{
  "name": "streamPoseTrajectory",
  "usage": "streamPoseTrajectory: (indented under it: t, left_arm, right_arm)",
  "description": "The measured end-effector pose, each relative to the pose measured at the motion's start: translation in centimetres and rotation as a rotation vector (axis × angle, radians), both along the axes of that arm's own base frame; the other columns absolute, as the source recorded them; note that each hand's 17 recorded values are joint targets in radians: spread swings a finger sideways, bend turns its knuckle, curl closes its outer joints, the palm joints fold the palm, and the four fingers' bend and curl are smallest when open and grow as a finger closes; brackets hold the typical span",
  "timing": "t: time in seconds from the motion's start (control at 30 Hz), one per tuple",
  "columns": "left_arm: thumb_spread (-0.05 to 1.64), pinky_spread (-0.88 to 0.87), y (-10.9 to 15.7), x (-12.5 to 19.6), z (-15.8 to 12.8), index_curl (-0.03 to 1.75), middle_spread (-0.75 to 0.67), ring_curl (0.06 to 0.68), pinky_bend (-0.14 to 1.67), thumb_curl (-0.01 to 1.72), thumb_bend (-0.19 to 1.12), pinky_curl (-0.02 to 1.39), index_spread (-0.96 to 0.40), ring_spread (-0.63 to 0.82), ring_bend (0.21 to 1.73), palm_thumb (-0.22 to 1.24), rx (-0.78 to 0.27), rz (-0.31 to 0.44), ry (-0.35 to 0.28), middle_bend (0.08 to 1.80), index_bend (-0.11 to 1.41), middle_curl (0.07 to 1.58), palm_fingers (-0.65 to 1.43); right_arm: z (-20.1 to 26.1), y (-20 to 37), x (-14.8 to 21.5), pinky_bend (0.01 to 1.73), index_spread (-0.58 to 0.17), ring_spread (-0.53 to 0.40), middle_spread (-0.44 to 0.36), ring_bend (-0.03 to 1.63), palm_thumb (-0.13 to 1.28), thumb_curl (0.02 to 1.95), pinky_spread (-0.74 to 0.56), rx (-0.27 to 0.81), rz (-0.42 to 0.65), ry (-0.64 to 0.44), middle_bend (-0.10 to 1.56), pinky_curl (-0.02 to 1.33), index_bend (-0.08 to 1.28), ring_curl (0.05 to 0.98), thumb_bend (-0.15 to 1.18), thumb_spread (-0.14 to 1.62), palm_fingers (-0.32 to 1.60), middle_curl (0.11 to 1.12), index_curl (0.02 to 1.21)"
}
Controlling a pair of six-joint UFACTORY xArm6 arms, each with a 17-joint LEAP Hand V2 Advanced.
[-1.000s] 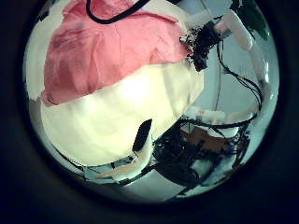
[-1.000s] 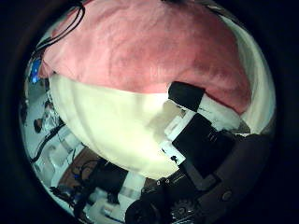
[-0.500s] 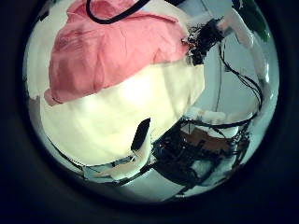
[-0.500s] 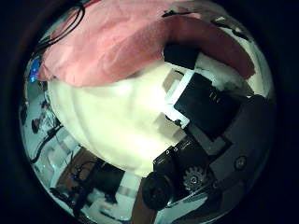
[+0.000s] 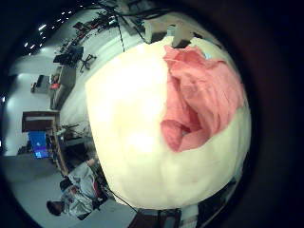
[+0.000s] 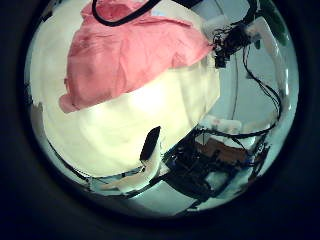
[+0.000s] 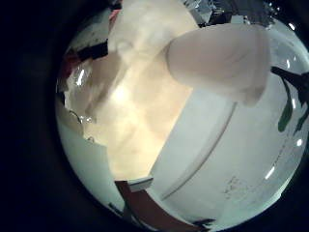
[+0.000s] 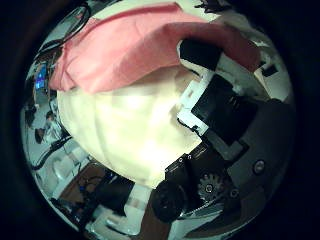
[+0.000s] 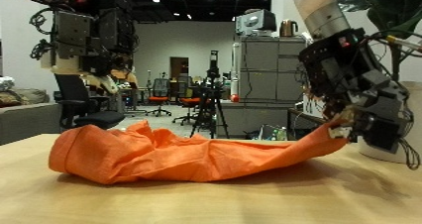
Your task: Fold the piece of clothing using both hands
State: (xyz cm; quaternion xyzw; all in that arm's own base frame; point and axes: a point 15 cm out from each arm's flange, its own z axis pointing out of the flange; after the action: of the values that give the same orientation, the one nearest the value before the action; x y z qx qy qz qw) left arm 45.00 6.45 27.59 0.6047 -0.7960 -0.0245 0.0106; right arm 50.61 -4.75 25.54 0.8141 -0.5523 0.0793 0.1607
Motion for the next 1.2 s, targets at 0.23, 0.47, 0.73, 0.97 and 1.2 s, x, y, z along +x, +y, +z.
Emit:
streamPoseTrajectory:
  t: [0.23, 0.47, 0.73, 0.97, 1.2]
  left_arm:
    - [0.89, 0.52, 1.4, -0.4, -0.3, 0.3, 0.33, 0.216, 0.27, 0.32, -0.03, 0.32, 0.03, 0.53, 0.45, 0.3, -0.005, 0.012, 0.006, 0.18, 0.16, 0.26, -0.02]
    - [0.89, 0.52, 2.6, -0.7, 0.1, 0.3, 0.33, 0.218, 0.27, 0.32, -0.03, 0.32, 0.03, 0.53, 0.45, 0.3, -0.007, 0.026, -0.003, 0.18, 0.16, 0.26, -0.02]
    - [0.89, 0.52, 3.7, -1.2, -0.1, 0.3, 0.33, 0.219, 0.27, 0.32, -0.03, 0.32, 0.03, 0.53, 0.45, 0.3, -0.009, 0.047, 0.0, 0.18, 0.16, 0.26, -0.02]
    - [0.89, 0.52, 5.6, -1.9, -0.5, 0.3, 0.32, 0.22, 0.27, 0.32, -0.03, 0.32, 0.03, 0.53, 0.45, 0.3, -0.01, 0.08, 0.007, 0.18, 0.16, 0.27, -0.02]
    - [0.9, 0.52, 9.6, -3.2, 0.6, 0.3, 0.32, 0.222, 0.27, 0.32, -0.03, 0.32, 0.03, 0.53, 0.45, 0.3, -0.009, 0.152, -0.016, 0.18, 0.16, 0.27, -0.02]
  right_arm:
    - [4.1, 1.7, -0.4, 1.17, -0.246, -0.209, -0.126, 1.31, 1.14, 0.54, -0.41, 0.111, 0.02, -0.069, 1.24, 0.59, 1.06, 0.6, 0.04, 1.1, 1.19, 0.73, 0.75]
    - [7.6, 5.3, -0.6, 1.22, -0.236, -0.203, -0.122, 1.33, 1.15, 0.6, -0.37, 0.134, 0.09, -0.133, 1.26, 0.61, 1.09, 0.621, 0.02, 1.1, 1.16, 0.75, 0.77]
    - [12.4, 16.4, 1.3, 1.23, -0.232, -0.201, -0.12, 1.34, 1.15, 0.65, -0.35, 0.258, 0.244, -0.278, 1.27, 0.62, 1.09, 0.638, -0.01, 1.11, 1.15, 0.76, 0.79]
    - [14.1, 27.8, 2.4, 1.24, -0.23, -0.204, -0.119, 1.34, 1.15, 0.69, -0.35, 0.366, 0.421, -0.396, 1.27, 0.62, 1.09, 0.645, -0.01, 1.11, 1.15, 0.76, 0.79]
    - [10.4, 36.0, 2.4, 1.24, -0.23, -0.208, -0.118, 1.33, 1.14, 0.72, -0.35, 0.475, 0.488, -0.313, 1.27, 0.62, 1.09, 0.651, -0.01, 1.12, 1.15, 0.76, 0.8]
